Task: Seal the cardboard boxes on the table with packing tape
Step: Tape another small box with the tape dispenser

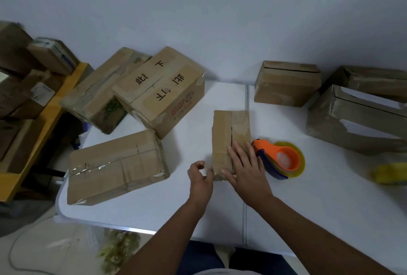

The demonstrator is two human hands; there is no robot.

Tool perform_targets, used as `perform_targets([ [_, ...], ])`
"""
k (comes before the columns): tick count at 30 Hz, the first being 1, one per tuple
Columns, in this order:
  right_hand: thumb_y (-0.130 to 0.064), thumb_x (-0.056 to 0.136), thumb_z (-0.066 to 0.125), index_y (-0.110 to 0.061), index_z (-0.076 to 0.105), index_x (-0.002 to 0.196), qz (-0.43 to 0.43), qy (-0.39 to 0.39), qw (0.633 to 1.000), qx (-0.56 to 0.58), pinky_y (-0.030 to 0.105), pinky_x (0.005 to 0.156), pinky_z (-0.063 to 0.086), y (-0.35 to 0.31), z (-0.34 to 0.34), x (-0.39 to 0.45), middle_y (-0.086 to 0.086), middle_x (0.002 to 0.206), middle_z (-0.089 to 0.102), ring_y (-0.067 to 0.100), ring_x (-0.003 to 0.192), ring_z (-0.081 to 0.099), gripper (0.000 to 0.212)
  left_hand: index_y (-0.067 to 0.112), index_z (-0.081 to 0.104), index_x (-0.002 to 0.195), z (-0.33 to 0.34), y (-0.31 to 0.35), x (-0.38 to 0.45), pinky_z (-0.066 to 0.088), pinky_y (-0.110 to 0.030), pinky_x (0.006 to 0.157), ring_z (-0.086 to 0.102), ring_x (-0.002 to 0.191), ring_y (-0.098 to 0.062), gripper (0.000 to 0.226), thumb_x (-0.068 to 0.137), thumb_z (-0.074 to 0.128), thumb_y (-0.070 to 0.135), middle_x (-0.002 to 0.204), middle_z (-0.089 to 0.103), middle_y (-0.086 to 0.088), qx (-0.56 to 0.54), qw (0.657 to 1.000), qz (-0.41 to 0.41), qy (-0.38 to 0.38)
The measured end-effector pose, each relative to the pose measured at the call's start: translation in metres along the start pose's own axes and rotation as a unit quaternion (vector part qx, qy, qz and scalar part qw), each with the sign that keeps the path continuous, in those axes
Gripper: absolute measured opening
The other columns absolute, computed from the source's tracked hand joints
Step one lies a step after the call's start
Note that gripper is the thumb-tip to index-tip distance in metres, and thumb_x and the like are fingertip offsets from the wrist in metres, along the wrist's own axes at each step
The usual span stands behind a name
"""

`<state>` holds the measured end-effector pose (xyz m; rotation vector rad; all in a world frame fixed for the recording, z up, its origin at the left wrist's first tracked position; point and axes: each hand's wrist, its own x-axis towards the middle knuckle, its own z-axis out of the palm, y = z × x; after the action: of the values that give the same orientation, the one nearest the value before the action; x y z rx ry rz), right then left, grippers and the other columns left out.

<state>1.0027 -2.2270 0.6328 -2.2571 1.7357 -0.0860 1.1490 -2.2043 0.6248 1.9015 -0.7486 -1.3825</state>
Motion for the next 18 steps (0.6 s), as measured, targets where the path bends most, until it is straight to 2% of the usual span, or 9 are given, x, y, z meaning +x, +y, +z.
perform_targets([
  [4, -0.071, 0.091, 0.004, -0.029, 0.015, 0.155, 0.001, -0.009, 1.0, 0.0, 0.053, 0.116, 0.014, 0.0, -0.002, 0.0, -0.009, 0.163, 0.009, 0.02, 0.151, -0.002, 0.078, 0.017, 0.055, 0.112, -0.005, 0.008, 0.014, 0.047, -0.021, 0.072, 0.056, 0.094, -0.012, 0.013, 0.104, 0.048, 0.025, 0.116, 0.059, -0.002, 0.064, 0.997, -0.003, -0.037],
  [7, -0.071, 0.09, 0.005, -0.03, 0.012, 0.155, 0.001, -0.011, 1.0, 0.003, 0.053, 0.116, 0.011, 0.0, -0.002, 0.001, -0.011, 0.163, 0.005, 0.019, 0.15, -0.006, 0.077, 0.016, 0.064, 0.107, -0.024, 0.017, 0.008, 0.047, -0.026, 0.079, 0.06, 0.095, -0.015, 0.016, 0.102, 0.052, 0.025, 0.108, 0.067, -0.001, 0.051, 0.999, -0.014, 0.012],
  [10, -0.072, 0.089, 0.001, -0.031, 0.009, 0.156, 0.001, -0.02, 1.0, 0.005, 0.054, 0.117, 0.01, -0.001, -0.001, 0.001, -0.011, 0.163, 0.001, 0.019, 0.15, -0.01, 0.079, 0.019, 0.073, 0.106, -0.032, 0.033, -0.014, 0.05, -0.023, 0.085, 0.065, 0.099, -0.014, 0.026, 0.103, 0.048, 0.015, 0.109, 0.072, 0.003, 0.014, 0.999, 0.003, -0.031],
  [12, -0.068, 0.092, 0.007, -0.028, 0.015, 0.155, 0.01, -0.011, 1.0, 0.007, 0.056, 0.115, 0.016, -0.002, 0.0, 0.001, -0.008, 0.163, 0.008, 0.021, 0.15, -0.005, 0.075, 0.018, 0.069, 0.121, -0.025, 0.043, -0.028, 0.045, -0.022, 0.085, 0.06, 0.101, -0.011, 0.032, 0.105, 0.041, 0.012, 0.115, 0.065, 0.009, 0.073, 0.995, 0.034, -0.066],
  [14, -0.066, 0.094, 0.012, -0.025, 0.023, 0.154, 0.027, -0.003, 1.0, 0.01, 0.056, 0.113, 0.023, -0.004, 0.001, 0.001, -0.005, 0.162, 0.016, 0.023, 0.15, 0.002, 0.073, 0.02, 0.058, 0.134, -0.02, 0.047, -0.034, 0.041, -0.016, 0.082, 0.054, 0.103, -0.01, 0.036, 0.106, 0.038, 0.012, 0.121, 0.059, 0.009, 0.12, 0.986, 0.071, -0.093],
  [16, -0.067, 0.094, 0.008, -0.025, 0.024, 0.154, 0.032, 0.001, 0.999, 0.009, 0.056, 0.113, 0.023, -0.004, 0.001, 0.002, -0.005, 0.162, 0.018, 0.023, 0.15, 0.002, 0.075, 0.026, 0.048, 0.141, -0.024, 0.042, -0.033, 0.042, -0.009, 0.078, 0.056, 0.106, -0.007, 0.039, 0.105, 0.045, 0.014, 0.13, 0.058, 0.01, 0.135, 0.976, 0.106, -0.137],
  [18, -0.067, 0.093, 0.01, -0.026, 0.02, 0.155, 0.027, 0.001, 1.0, 0.01, 0.056, 0.114, 0.02, -0.004, 0.002, 0.002, -0.006, 0.162, 0.014, 0.021, 0.15, -0.002, 0.074, 0.03, 0.042, 0.144, -0.03, 0.036, -0.027, 0.045, -0.006, 0.078, 0.06, 0.101, 0.0, 0.05, 0.099, 0.059, 0.018, 0.13, 0.057, 0.015, 0.169, 0.962, 0.147, -0.156],
])
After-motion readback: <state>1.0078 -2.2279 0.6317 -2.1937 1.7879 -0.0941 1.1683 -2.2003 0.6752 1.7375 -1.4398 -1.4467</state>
